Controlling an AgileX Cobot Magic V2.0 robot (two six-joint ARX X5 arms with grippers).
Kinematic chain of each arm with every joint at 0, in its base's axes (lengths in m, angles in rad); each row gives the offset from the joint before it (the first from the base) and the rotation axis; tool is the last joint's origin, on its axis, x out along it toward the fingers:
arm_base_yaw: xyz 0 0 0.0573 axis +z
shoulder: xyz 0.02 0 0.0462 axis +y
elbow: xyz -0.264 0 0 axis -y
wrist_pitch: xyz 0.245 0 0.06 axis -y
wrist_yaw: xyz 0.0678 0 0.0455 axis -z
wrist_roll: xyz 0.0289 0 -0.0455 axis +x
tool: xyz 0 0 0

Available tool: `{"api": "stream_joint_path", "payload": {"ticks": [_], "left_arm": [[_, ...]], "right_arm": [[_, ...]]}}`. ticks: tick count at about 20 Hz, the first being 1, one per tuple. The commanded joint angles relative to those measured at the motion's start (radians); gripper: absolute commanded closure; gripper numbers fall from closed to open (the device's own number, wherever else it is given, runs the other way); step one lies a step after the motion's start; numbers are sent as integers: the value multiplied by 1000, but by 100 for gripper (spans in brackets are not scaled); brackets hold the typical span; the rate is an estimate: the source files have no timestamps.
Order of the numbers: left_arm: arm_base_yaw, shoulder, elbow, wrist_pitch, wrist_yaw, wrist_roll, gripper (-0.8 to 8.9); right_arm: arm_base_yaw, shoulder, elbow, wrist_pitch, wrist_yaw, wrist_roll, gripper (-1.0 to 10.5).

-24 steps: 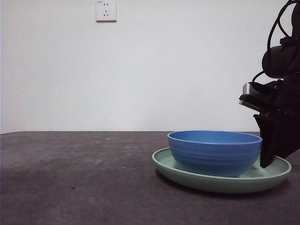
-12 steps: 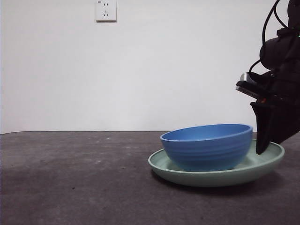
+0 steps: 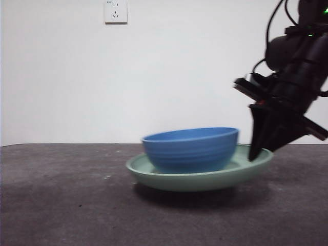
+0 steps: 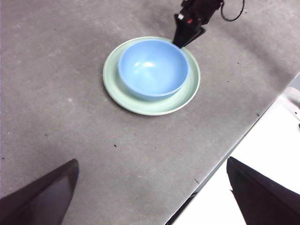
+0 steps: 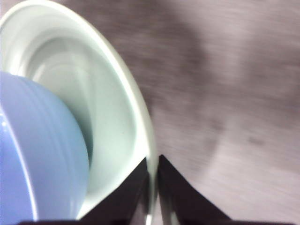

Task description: Pick up the blue bowl, put it on the green plate, put it on desk

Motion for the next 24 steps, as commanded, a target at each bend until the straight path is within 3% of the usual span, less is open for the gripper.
{"api": "stream_joint_path", "payload": {"ticks": [1, 7, 13, 19, 24], "left_arm": [[-6, 6, 10, 25, -3, 13, 314], [-6, 6, 10, 26, -3, 30, 314], [-6, 6, 10, 26, -3, 30, 314], [-6, 6, 10, 25, -3, 29, 314], [-6, 6, 10, -26, -3, 22, 314]], "right_arm": [[52, 5, 21, 35, -20, 63, 934], [183, 14, 21, 141, -19, 165, 934], [232, 31, 21, 239, -37, 243, 934], [264, 91, 21, 254, -29, 251, 934], [257, 112, 21, 257, 27, 247, 934]]}}
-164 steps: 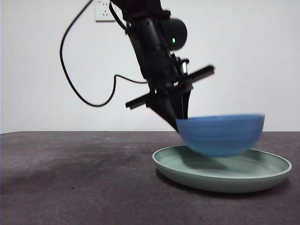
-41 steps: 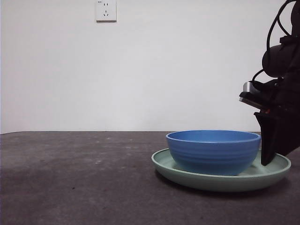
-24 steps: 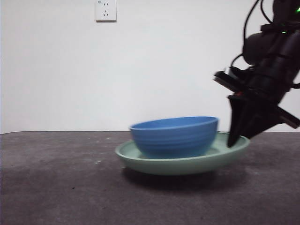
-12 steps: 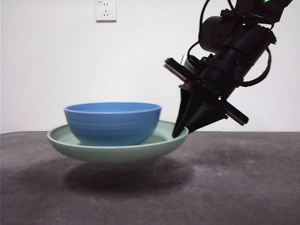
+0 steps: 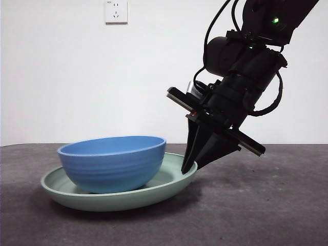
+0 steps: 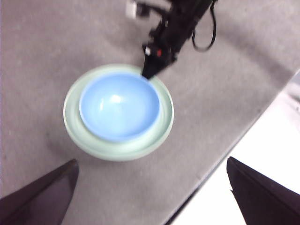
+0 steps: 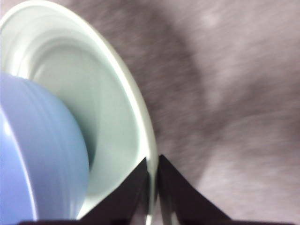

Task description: Pick up the blue bowl, put it on the green plate, put it on desk

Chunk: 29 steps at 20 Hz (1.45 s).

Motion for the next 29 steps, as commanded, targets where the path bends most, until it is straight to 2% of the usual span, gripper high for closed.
{"api": "stream_joint_path", "payload": {"ticks": [1, 12, 15, 18, 22, 24, 26, 29], "left_arm": [[-6, 6, 10, -16, -3, 5, 314], [-6, 6, 10, -14, -3, 4, 314], [-6, 6, 10, -14, -3, 4, 314], [-6, 6, 10, -13, -2, 4, 314], [-6, 6, 10, -14, -3, 4, 314], [-6, 6, 10, -14, -3, 4, 314], [-6, 6, 10, -12, -3, 5, 313], [-6, 6, 10, -13, -3, 5, 314]], "right_arm": [[4, 22, 21, 16, -13, 5, 934], [-4, 60, 21, -17, -8, -39, 924], [-6, 54, 21, -19, 35, -57, 803], [-9, 26, 22, -19, 50, -89, 763], [-16, -68, 22, -38, 172, -130, 595], [-21, -138, 22, -64, 195, -153, 544], [-23, -229, 22, -127, 196, -201, 494], [-19, -412, 22, -330, 255, -266, 444]]}}
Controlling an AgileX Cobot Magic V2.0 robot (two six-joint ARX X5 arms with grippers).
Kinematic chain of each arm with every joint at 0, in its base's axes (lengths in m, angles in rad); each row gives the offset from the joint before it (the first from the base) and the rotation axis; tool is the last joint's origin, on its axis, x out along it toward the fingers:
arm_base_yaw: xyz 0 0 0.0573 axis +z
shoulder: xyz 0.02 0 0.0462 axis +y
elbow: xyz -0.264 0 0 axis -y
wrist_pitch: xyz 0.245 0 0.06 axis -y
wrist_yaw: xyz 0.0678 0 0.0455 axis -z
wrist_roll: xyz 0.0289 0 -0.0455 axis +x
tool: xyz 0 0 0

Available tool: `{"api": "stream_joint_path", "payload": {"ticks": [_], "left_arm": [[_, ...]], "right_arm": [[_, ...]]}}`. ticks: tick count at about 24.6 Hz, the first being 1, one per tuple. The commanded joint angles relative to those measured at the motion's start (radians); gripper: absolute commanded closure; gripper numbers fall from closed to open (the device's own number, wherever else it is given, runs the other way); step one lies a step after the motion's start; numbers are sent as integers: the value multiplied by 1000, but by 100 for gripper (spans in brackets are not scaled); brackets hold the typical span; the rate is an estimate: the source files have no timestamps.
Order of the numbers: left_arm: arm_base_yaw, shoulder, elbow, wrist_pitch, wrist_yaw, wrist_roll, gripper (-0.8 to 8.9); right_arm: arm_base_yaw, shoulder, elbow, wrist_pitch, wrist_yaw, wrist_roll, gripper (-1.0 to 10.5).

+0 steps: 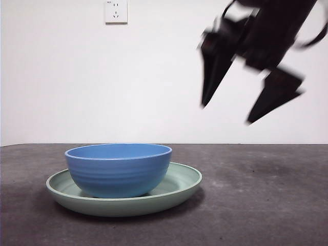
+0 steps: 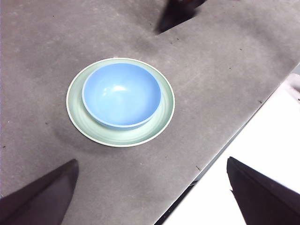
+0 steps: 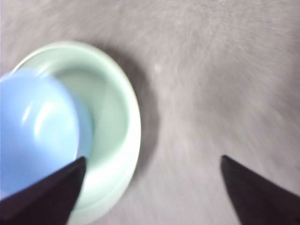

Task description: Pick up the blue bowl, put it on the green plate, put it on desk

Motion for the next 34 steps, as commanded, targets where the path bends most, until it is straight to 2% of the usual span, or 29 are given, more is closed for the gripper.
{"api": "stream_joint_path", "payload": {"ticks": [1, 4, 7, 15, 22, 28, 34], "left_arm": [[-6, 6, 10, 13, -3, 4, 314], [-6, 6, 10, 16, -3, -53, 314], [-6, 6, 10, 24, -3, -82, 314], [-6, 6, 9, 43, -32, -134, 315], [-6, 6, 6, 39, -32, -208, 317], [-6, 6, -20, 40, -32, -213, 318], [-6, 6, -60, 42, -32, -204, 318]], "right_arm": [[10, -124, 19, -138, 44, -85, 444], [19, -335, 19, -299, 119, -108, 426], [18, -455, 19, -375, 125, -107, 382], [18, -672, 18, -566, 120, -120, 383], [18, -842, 16, -589, 121, -117, 384], [18, -958, 16, -611, 121, -106, 384], [18, -999, 16, -628, 121, -90, 399]]}}
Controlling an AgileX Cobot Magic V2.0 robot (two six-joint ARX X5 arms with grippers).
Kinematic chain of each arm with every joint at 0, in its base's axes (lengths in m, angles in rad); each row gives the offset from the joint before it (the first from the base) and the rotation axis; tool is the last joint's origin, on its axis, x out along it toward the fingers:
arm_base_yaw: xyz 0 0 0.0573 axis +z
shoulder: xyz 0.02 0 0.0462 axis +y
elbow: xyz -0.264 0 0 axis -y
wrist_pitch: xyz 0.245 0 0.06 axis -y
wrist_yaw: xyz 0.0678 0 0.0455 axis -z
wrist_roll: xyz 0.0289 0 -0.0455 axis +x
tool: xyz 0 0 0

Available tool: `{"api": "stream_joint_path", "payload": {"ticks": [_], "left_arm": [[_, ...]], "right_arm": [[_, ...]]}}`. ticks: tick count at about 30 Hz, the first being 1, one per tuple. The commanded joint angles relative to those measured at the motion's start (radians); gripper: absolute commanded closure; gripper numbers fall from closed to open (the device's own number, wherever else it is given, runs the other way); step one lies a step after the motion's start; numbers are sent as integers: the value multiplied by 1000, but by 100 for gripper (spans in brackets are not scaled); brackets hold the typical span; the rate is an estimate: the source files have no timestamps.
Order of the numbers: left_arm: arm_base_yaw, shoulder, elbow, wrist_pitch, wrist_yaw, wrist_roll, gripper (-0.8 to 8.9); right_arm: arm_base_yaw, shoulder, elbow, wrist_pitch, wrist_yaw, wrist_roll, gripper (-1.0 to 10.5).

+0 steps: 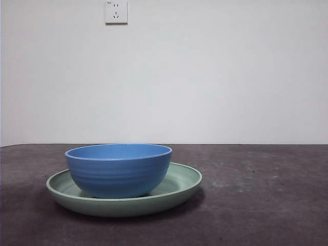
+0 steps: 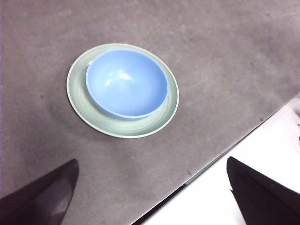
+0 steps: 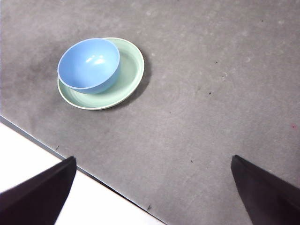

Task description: Pick up the blue bowl, put it on the green plate, put it on desk

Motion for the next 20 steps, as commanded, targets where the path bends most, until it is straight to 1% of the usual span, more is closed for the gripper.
{"api": "stream_joint_path", "payload": {"ticks": [1, 2, 3, 5, 6, 9, 13, 20], "left_arm": [[-6, 6, -5, 11, -4, 1, 325], [-6, 6, -7, 11, -4, 3, 365], [-6, 6, -8, 11, -4, 5, 465], [-6, 6, -8, 12, -4, 6, 771], [-6, 6, -8, 13, -4, 6, 793], [-6, 6, -8, 13, -4, 21, 794], [-6, 5, -7, 13, -4, 24, 794], [-6, 5, -7, 13, -4, 24, 794]], "right_arm": [[5, 2, 14, -6, 0, 14, 403], [5, 2, 14, -8, 0, 14, 414], [5, 2, 14, -8, 0, 13, 481], [5, 2, 14, -8, 0, 14, 763], [5, 2, 14, -6, 0, 13, 933], [5, 2, 14, -1, -3, 15, 926], [5, 2, 15, 3, -2, 39, 926], [6, 2, 15, 8, 0, 37, 926]]}}
